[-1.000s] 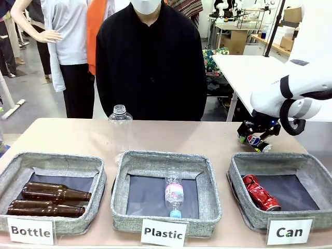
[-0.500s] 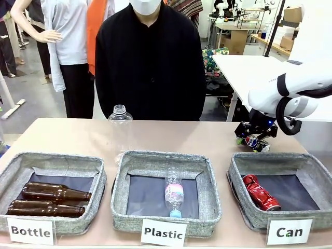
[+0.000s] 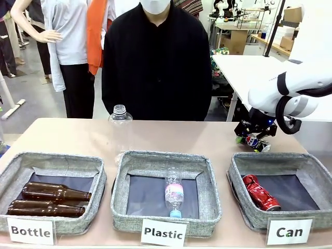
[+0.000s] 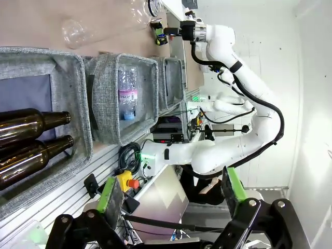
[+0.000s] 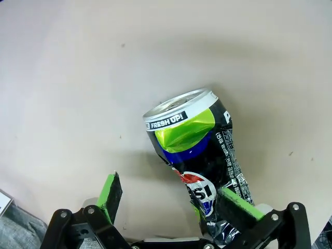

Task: Sort the can waste into the basket.
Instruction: Pick up the can waste from the table and place it in the right Fabric basket.

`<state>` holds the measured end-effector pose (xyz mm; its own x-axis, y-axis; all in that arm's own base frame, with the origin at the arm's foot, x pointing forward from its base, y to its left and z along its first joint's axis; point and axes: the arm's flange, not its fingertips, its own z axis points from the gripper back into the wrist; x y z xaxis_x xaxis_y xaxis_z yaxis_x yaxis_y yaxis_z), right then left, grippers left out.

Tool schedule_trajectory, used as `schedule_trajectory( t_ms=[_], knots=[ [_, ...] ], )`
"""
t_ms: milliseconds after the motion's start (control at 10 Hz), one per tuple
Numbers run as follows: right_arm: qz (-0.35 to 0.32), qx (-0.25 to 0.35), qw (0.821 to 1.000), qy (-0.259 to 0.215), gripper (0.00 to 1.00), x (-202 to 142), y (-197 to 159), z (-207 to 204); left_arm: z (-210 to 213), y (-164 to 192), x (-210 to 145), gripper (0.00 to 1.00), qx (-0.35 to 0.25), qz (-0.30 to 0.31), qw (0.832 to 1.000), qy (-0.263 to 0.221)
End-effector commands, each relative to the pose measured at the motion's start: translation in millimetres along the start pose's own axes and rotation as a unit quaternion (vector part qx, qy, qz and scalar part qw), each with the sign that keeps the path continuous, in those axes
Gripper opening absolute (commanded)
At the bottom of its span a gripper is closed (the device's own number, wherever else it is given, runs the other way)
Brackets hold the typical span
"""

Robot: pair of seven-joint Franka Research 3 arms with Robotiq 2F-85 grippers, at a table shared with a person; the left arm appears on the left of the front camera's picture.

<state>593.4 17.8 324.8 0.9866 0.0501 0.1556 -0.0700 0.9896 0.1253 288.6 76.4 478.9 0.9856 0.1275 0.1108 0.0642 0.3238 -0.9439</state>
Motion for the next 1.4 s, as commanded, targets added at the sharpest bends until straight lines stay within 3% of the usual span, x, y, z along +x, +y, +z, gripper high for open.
schedule_trajectory(
  t_ms=[0, 200, 500, 1300],
  knots=[
    [0.006, -0.019, 1.0, -0.021, 1.0, 0, 1, 14, 2, 1, -2, 1.0, 0.002, -0.005, 1.0, 0.005],
    [0.012, -0.039, 0.999, -0.034, 1.0, 4, 1, 30, 2, 1, -2, 1.0, 0.002, -0.005, 1.0, 0.005],
    [0.023, -0.088, 0.995, -0.033, 1.0, 8, 0, 21, 2, 1, -2, 1.0, 0.002, -0.005, 1.0, 0.005],
    [0.045, -0.083, 0.995, 0.01, 1.0, 13, -13, -26, 2, 1, -2, 1.0, 0.002, -0.005, 1.0, 0.005]
  ],
)
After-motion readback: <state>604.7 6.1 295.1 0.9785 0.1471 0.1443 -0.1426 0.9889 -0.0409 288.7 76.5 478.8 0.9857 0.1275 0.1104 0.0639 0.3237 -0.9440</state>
